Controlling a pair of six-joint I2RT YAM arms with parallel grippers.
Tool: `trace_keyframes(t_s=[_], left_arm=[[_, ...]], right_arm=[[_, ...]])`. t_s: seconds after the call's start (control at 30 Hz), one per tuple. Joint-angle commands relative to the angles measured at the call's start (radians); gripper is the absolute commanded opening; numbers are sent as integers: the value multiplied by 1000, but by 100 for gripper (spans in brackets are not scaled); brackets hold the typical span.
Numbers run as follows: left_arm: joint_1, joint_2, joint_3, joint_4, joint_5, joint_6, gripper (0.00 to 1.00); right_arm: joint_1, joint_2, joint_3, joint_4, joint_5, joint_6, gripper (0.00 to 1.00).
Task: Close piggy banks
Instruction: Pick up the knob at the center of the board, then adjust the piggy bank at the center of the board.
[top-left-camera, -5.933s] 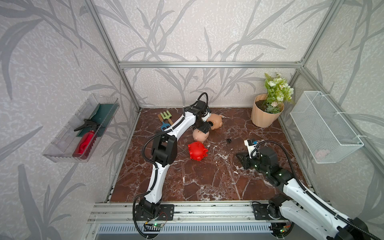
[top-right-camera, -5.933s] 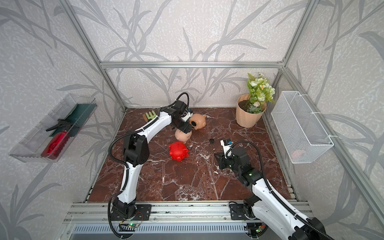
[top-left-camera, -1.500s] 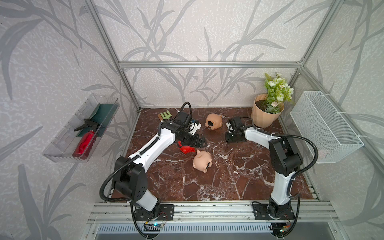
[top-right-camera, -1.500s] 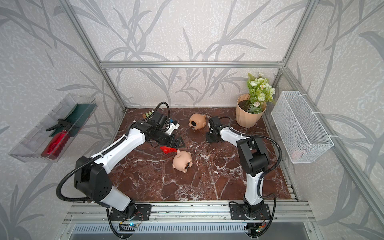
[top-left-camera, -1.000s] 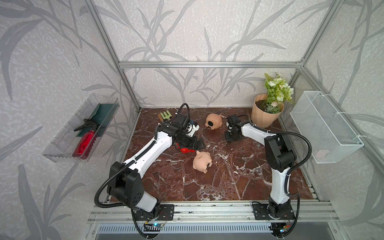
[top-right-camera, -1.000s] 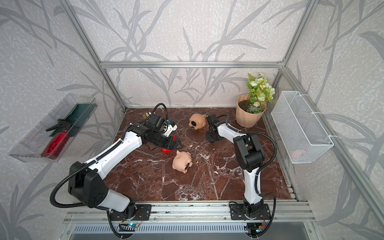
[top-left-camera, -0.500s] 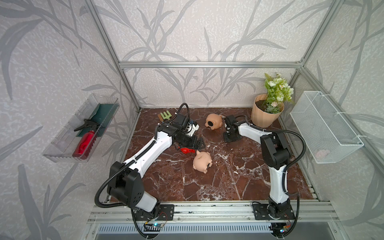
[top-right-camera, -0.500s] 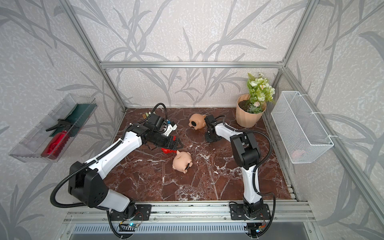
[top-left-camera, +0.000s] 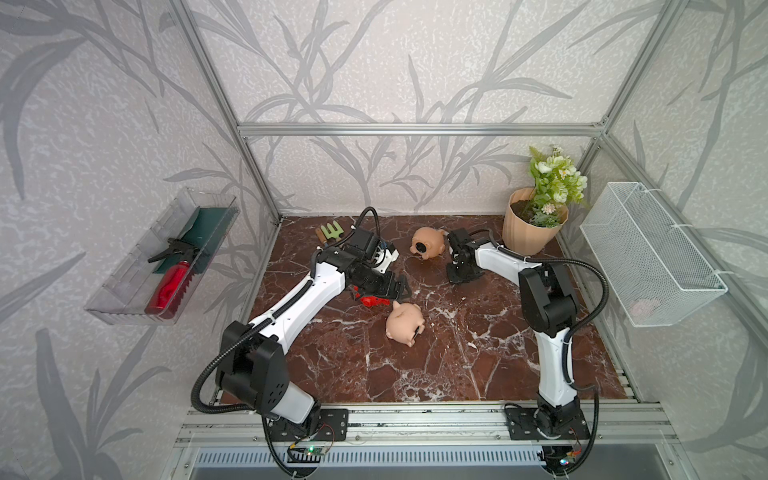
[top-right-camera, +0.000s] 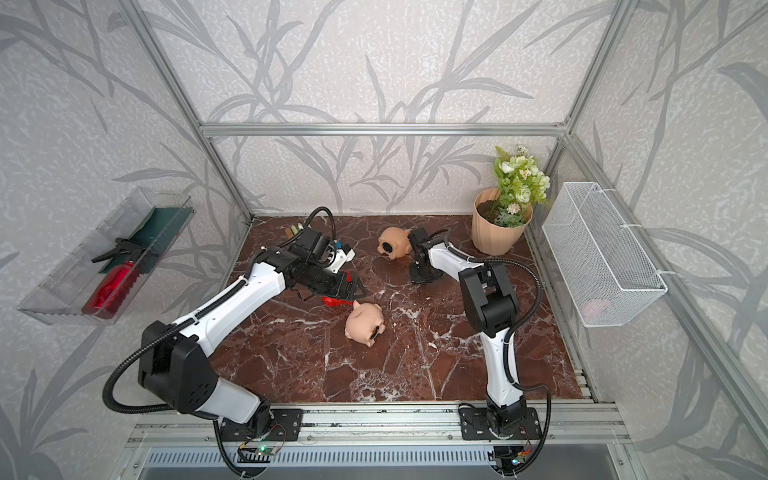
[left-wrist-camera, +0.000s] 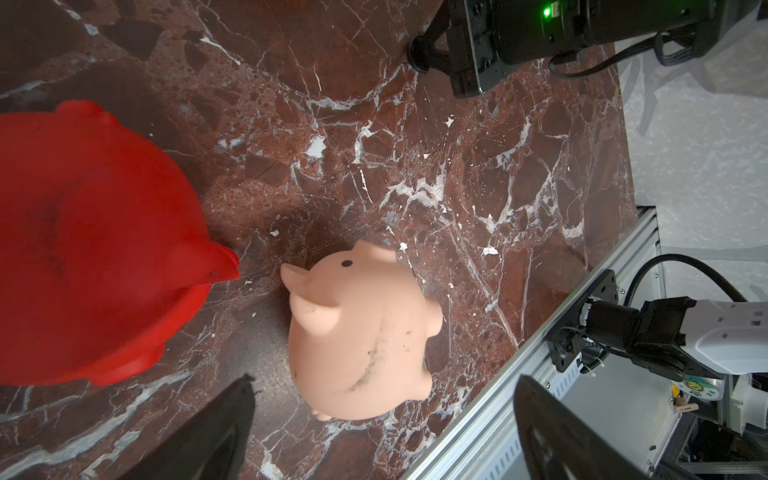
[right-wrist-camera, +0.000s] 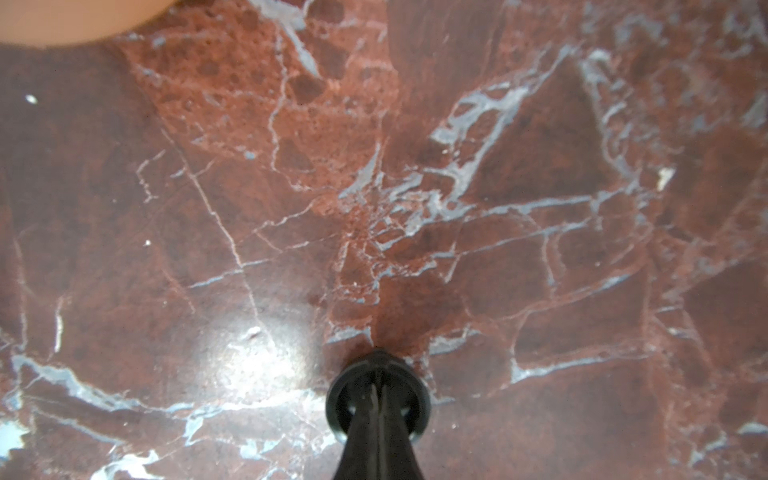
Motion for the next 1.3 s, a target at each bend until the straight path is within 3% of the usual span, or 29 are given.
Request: trace_keyframes(t_s=[0.0,0.27,0.47,0.8,1.03,1.27], left_arm=[[4,7,-8,4,10,4,96],[4,12,-9,15,14,0,96],[4,8,-19,32,43,-14,96],[5,-38,-51,59,31,-45,96],[6,-63,-109,115,47,-76,96],[-24,-82,-158,126,1,-67,96]], right_arm=[[4,11,6,-63,-4,-14,0],[3,-134,-1,-57,-52,-32,0],[3,-346,-102,0,-122,-34,0],[16,-894,-615,397,-377,52,0],[75,-1225,-951,640,-377,106,0],[213,-1320,-1144,780,-324,127,0]])
